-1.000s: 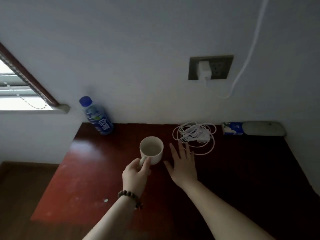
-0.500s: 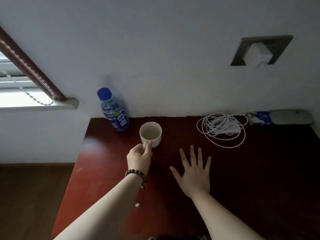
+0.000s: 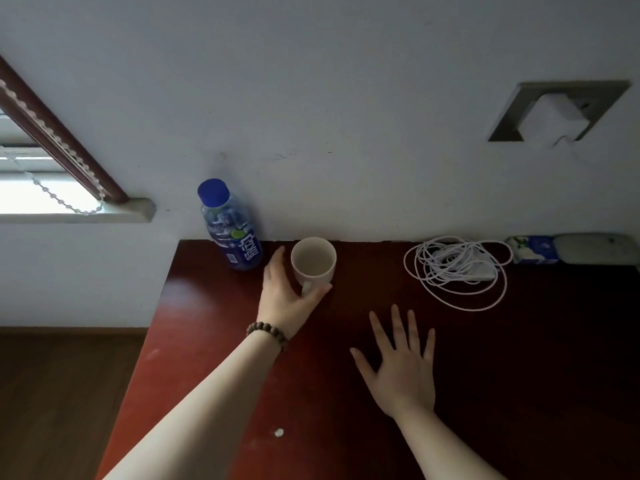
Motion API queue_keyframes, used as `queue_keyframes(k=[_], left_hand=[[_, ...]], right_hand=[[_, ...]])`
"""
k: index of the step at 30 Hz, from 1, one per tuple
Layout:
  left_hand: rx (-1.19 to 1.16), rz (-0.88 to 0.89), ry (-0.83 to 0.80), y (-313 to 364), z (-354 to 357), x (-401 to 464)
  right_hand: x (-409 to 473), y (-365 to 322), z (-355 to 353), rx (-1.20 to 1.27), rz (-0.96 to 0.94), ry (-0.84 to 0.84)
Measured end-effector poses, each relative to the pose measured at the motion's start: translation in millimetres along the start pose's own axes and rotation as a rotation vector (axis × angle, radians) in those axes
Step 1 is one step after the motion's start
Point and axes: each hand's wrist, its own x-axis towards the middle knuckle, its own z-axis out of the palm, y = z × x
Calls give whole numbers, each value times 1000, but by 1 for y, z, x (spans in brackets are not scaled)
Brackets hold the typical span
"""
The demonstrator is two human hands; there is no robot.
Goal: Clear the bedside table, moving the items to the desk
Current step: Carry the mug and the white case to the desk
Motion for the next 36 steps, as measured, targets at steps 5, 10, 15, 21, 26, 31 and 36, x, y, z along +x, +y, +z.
queue_keyframes(k=[5,10,15,21,26,31,36], left_hand=[[-56,28,-47,6,15,25],[-44,118,-255,-3,-6,60],[180,78,0,-8,5,37],[-125,-110,175,12,31,18],[-247,-79,135,14,44,36],[-240,-43,30,12,51,46],[-236,6,11,9,54,48]], right_hand=[[0,0,-1,13,2,-4],[0,0,-2,19,2,-25],[0,-1,-2,17,4,-16],[0,0,-2,7,6,-10],[0,-1,0,5,8,-3],[0,-1,1,-2,11,-6],[0,-1,1,-4,12,-5]])
